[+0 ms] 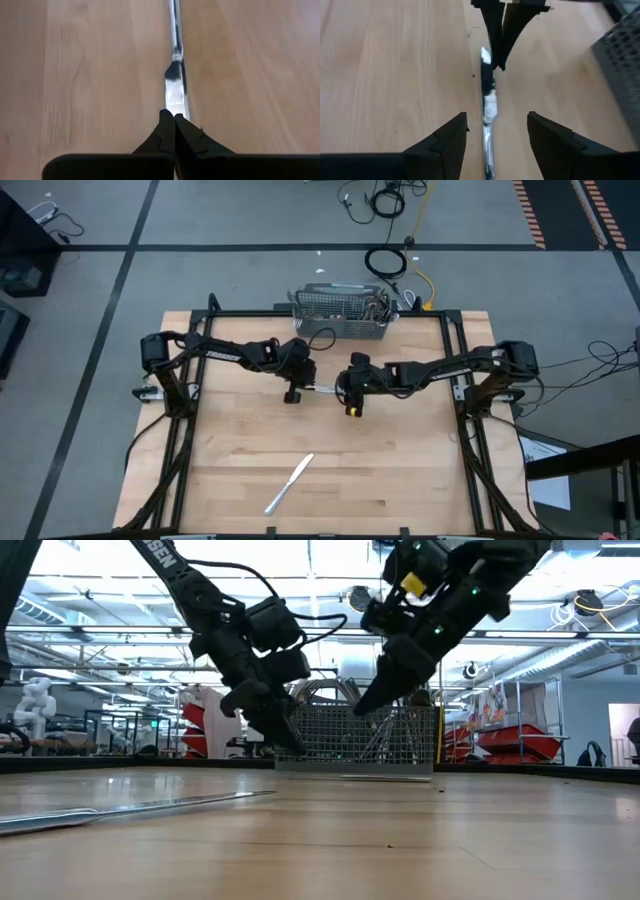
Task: Sort silverware
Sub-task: Put the silver table knife into the silverware organizer
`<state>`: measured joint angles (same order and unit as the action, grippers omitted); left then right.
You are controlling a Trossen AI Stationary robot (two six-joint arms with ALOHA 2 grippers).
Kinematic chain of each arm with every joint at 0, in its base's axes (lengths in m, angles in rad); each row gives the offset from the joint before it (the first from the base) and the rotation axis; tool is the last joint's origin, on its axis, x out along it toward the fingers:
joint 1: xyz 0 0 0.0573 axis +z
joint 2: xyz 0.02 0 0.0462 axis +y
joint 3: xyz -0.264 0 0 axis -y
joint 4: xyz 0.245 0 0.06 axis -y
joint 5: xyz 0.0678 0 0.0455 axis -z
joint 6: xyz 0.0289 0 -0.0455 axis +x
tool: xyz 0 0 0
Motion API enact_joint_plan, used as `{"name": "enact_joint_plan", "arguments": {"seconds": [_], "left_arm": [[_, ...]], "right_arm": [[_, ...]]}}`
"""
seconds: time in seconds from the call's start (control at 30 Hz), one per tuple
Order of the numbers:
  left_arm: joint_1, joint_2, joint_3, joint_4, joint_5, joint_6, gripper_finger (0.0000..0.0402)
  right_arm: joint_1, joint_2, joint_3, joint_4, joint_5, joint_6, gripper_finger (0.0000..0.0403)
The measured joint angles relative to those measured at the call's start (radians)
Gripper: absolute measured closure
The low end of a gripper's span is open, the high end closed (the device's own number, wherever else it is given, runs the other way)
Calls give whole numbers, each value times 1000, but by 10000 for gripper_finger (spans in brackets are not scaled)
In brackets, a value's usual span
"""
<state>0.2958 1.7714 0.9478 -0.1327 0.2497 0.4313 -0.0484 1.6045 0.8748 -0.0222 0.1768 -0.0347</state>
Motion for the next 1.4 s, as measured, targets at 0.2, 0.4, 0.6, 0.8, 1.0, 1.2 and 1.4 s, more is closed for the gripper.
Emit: {"name": "enact_joint_plan", "arguments": {"seconds": [0.2,0.4,0.6,0.8,1.0,1.2,1.4], "left_arm": [[26,-14,-3,-104,47,0,401],[25,-30,-2,-94,53,-7,392],[27,-39,-2,-98,24,-7,374],[27,-39,-2,-96,5,-7,372],[31,-68,-1,-144,-68,-6,371],[32,-117,0,-155,-86,-6,370],[46,-121,0,-202,-154,-7,370]], "right_arm": [[-6,64,0,-30,-24,4,206],[-5,143,-11,-75,-81,6,218],[-16,220,-9,7,-107,-33,218],[-32,223,-9,-2,-120,3,221],[-39,170,-14,14,-193,7,227],[-42,121,-14,15,-142,-12,228],[-66,135,-20,-85,-125,7,260]]}}
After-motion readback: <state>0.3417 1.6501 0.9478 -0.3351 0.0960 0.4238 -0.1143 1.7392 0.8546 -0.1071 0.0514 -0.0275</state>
